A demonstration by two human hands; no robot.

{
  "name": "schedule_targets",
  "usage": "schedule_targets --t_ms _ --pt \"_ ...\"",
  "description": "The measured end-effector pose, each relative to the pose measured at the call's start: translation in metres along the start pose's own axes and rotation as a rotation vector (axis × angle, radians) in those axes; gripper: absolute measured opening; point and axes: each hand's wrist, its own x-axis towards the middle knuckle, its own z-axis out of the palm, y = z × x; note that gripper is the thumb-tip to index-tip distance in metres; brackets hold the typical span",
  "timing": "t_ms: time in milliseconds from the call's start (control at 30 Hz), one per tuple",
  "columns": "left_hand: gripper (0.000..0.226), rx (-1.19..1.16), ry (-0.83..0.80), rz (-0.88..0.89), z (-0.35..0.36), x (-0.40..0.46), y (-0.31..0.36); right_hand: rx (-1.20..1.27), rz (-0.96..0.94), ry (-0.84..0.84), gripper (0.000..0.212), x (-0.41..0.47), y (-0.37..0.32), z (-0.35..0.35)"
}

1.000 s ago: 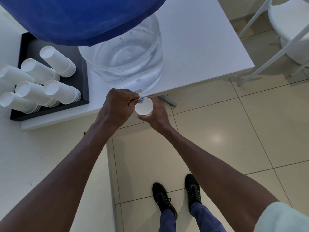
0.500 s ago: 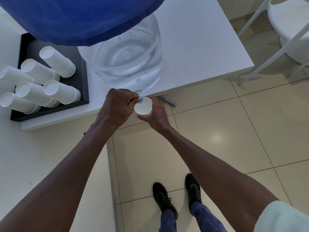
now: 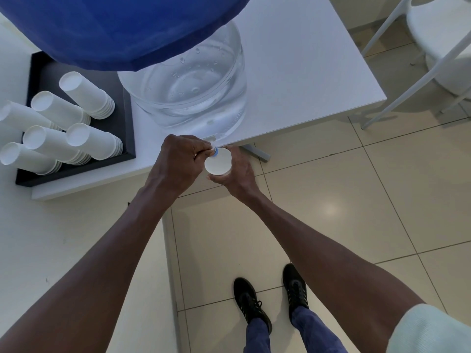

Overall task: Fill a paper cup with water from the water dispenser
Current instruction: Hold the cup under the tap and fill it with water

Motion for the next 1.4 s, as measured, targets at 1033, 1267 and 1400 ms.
schedule_targets --t_ms 1033,1267,1400 --pt "0.012 0.061 -0.012 0.064 0.007 -0.006 -0.005 0.01 -0.036 0.024 0.074 -0.001 0.002 -0.002" --pt "0.005 0.323 -0.065 0.17 0.017 -0.02 -0.003 0.005 -0.069 0.044 0.069 -0.001 0.001 -0.003" --pt "0.011 0.351 -0.066 0.153 0.02 -0.025 0.001 0.002 -0.073 0.04 0.068 -0.002 0.001 -0.002"
